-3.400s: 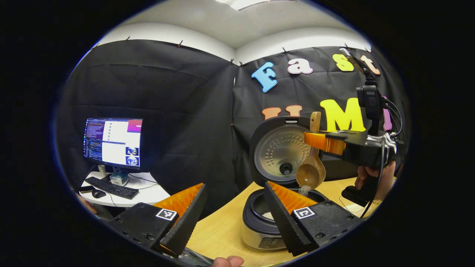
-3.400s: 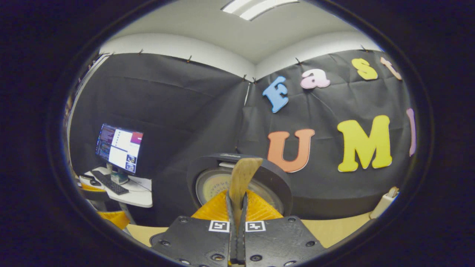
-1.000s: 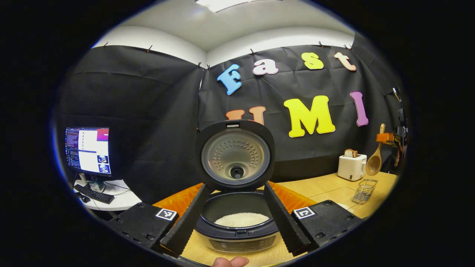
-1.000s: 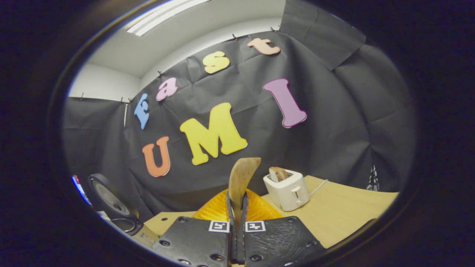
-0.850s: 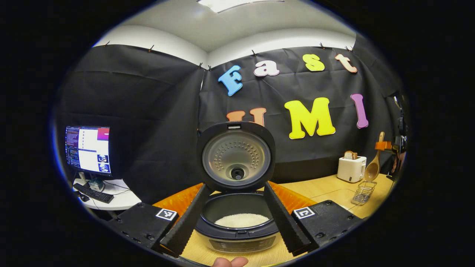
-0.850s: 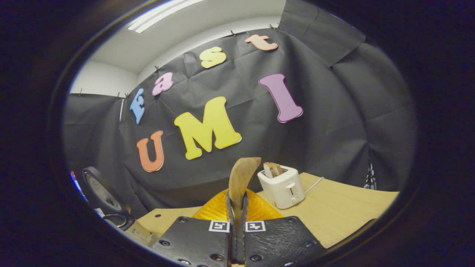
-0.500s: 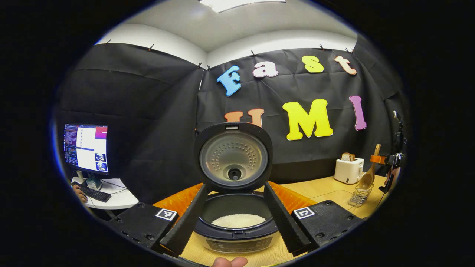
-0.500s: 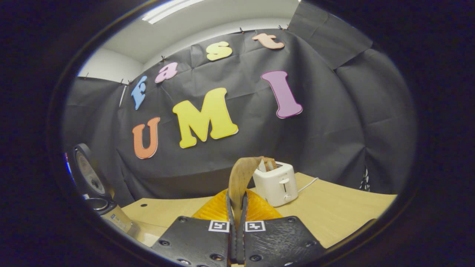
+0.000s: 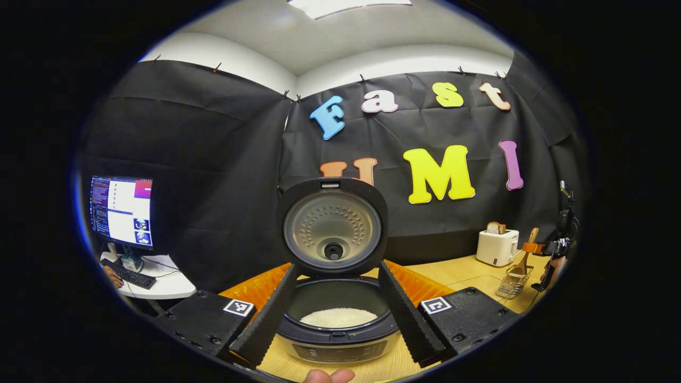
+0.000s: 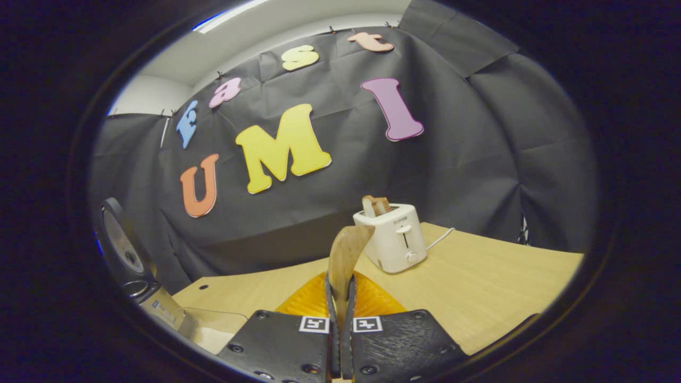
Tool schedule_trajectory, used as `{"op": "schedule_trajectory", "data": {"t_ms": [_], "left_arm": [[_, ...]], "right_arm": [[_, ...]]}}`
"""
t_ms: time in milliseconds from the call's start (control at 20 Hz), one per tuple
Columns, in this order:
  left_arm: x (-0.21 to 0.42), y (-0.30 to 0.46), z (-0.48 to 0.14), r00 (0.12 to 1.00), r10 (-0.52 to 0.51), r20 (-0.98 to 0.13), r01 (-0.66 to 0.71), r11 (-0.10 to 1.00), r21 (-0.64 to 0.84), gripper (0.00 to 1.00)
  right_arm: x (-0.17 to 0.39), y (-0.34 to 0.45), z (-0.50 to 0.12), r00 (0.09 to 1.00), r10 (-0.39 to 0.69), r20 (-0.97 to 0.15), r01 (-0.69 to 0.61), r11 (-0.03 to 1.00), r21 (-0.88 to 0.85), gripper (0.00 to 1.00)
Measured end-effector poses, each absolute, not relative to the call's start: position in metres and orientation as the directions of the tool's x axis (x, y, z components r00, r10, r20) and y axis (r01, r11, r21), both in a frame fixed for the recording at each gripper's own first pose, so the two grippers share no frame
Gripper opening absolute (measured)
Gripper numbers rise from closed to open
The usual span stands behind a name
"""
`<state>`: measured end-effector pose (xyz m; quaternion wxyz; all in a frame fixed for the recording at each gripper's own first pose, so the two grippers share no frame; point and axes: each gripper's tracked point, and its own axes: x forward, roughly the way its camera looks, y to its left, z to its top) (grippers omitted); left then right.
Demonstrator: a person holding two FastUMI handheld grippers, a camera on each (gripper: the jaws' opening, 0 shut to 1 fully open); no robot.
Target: Close the left gripper, press the button to open the rice cooker; take a wooden spoon from the chopstick holder with the right hand, scoop a spoonful of rice and pour it into the rice cooker, then put the wooden spoon back into the chopstick holder.
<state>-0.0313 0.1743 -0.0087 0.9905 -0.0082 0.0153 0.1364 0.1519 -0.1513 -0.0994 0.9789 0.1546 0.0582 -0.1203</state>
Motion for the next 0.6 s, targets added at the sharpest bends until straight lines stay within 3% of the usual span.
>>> {"op": "schedule_trajectory", "data": {"t_ms": [450,550,600], "left_arm": [[-0.036,0.180,-0.006,0.958,0.286,-0.035,-0.288,0.956,-0.049,0.98],[-0.035,0.179,-0.006,0.959,0.282,-0.037,-0.283,0.958,-0.046,0.98],[-0.035,0.178,-0.007,0.959,0.282,-0.037,-0.284,0.958,-0.045,0.98]], "right_arm": [[0.150,-0.145,-0.100,0.966,-0.197,-0.167,0.239,0.928,0.287,0.09],[0.148,-0.147,-0.091,0.969,-0.204,-0.140,0.236,0.932,0.277,0.13],[0.145,-0.146,-0.087,0.971,-0.203,-0.125,0.230,0.934,0.272,0.20]]}}
